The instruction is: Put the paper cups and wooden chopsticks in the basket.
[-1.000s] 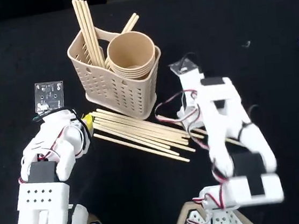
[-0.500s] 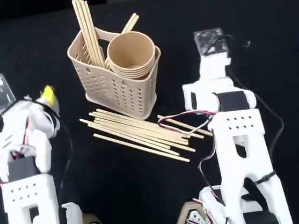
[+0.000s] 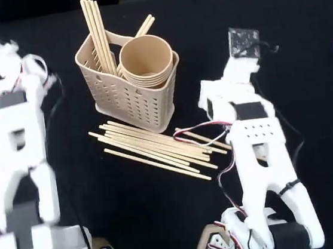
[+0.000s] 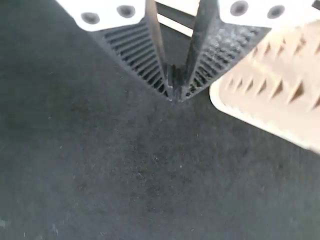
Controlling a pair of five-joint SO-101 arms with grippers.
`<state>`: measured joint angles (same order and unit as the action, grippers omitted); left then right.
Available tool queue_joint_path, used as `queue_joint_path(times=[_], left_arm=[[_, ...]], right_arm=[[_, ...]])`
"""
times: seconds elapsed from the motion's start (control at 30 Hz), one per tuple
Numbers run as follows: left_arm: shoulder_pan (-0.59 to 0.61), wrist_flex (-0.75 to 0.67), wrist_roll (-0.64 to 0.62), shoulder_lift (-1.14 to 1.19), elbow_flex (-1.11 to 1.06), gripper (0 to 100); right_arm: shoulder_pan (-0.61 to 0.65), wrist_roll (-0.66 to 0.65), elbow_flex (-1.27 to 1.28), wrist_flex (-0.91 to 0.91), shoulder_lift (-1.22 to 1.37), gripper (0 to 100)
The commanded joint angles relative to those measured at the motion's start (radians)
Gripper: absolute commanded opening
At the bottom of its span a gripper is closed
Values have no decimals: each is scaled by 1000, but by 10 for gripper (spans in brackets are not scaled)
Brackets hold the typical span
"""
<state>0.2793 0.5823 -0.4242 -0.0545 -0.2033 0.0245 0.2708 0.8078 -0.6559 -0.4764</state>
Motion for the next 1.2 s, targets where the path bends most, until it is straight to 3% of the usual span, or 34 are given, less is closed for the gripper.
queue_joint_path(times=[0.0, 0.23, 0.47, 0.73, 1.17], left_arm=[[-19, -17, -123, 198, 246, 35], [-35, -14, -167, 374, 348, 35], [-108, -6, -166, 370, 275, 33], [-170, 170, -87, 370, 274, 32], [-173, 330, -87, 298, 262, 30]], right_arm=[[68, 107, 68, 143, -4, 11], [210, 106, 176, 244, -10, 11], [219, 84, 163, 315, -2, 11], [218, -6, 168, 422, -1, 11], [190, -8, 156, 559, 131, 11]])
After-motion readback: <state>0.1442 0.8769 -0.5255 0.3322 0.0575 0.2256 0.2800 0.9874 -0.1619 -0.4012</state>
